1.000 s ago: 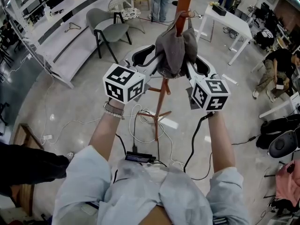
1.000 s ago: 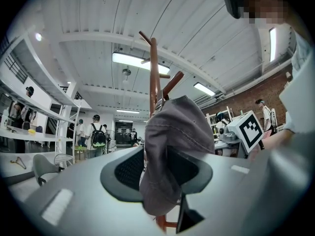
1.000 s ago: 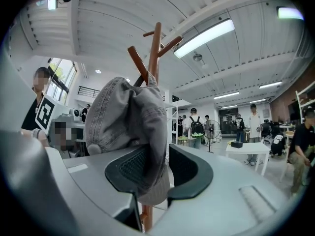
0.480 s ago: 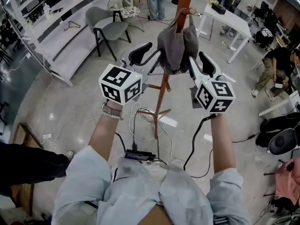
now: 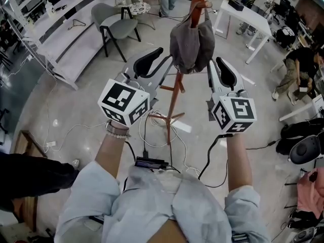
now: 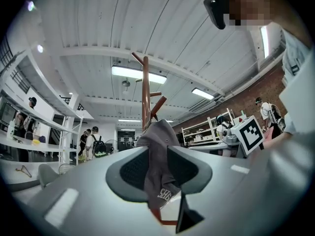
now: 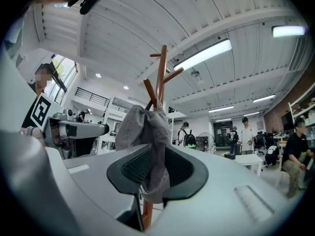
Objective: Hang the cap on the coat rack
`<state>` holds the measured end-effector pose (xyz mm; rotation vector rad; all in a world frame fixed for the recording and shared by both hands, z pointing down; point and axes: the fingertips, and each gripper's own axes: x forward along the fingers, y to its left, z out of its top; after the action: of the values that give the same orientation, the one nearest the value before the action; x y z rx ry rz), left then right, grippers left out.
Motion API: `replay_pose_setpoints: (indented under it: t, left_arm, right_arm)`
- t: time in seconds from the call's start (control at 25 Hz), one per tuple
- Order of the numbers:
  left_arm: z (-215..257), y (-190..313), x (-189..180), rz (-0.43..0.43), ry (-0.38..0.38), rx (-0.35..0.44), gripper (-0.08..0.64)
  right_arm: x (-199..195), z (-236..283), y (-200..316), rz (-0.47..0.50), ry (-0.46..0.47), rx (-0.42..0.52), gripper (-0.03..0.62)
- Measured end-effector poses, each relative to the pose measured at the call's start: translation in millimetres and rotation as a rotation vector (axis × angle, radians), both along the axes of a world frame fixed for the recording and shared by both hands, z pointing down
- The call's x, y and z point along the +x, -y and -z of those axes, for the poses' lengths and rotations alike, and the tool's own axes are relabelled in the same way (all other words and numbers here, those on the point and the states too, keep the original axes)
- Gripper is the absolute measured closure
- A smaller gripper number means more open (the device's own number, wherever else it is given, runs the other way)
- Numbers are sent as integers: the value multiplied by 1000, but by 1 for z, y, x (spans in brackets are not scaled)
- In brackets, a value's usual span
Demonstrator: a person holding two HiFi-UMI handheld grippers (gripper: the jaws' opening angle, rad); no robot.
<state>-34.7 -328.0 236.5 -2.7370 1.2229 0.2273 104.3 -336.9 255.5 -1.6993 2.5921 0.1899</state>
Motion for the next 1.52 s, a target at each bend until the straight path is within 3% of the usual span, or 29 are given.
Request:
replay_pose_setpoints:
  t: [0.24,0.44,0.88,1.52]
  left_arm:
    - [-1,-28,-1,22,11,27,500]
    - [-15,-49,-2,27,17,2,538]
    - [-35,-83,8,-2,21,-35,549]
    - [-44,-101,9,-21,34,-40,549]
  right_arm:
    - [4,-3,-26,-1,88,-6,584]
    - [8,-9,-48,-30,82,1,586]
    - [-4,-27,-91,-52,-6,6,586]
    - [-11,-29,-111,-49,-1,4,586]
